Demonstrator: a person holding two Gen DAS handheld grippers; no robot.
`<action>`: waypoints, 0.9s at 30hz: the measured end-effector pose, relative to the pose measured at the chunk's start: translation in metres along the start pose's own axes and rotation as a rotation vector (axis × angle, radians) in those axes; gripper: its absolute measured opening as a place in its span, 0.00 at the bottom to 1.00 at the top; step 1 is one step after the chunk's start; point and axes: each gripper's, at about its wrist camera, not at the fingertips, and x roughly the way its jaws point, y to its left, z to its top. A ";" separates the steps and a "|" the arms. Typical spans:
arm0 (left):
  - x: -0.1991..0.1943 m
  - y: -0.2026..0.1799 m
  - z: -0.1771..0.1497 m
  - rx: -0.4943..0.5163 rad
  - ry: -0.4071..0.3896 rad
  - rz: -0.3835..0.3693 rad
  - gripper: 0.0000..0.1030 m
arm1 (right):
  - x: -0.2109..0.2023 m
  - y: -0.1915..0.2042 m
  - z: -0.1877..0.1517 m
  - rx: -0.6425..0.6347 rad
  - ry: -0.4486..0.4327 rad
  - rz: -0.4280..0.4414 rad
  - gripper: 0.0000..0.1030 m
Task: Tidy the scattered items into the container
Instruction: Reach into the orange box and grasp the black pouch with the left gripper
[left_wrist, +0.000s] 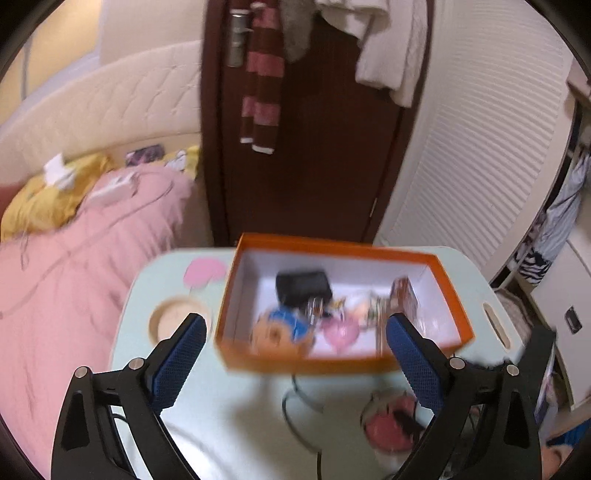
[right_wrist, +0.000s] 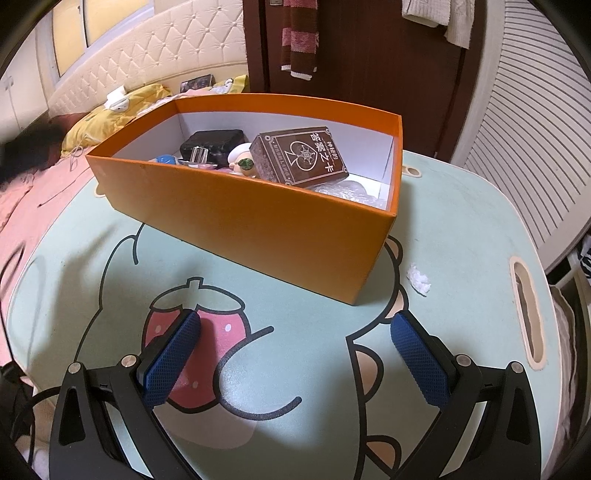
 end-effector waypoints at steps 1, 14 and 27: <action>0.009 -0.005 0.007 0.015 0.034 0.004 0.83 | 0.000 0.000 0.000 -0.001 -0.002 0.001 1.00; 0.141 -0.024 0.039 0.034 0.371 0.117 0.75 | 0.000 -0.002 -0.003 -0.009 -0.013 0.013 1.00; 0.118 -0.020 0.037 0.114 0.262 0.088 0.21 | 0.004 -0.001 -0.002 -0.009 -0.011 0.017 1.00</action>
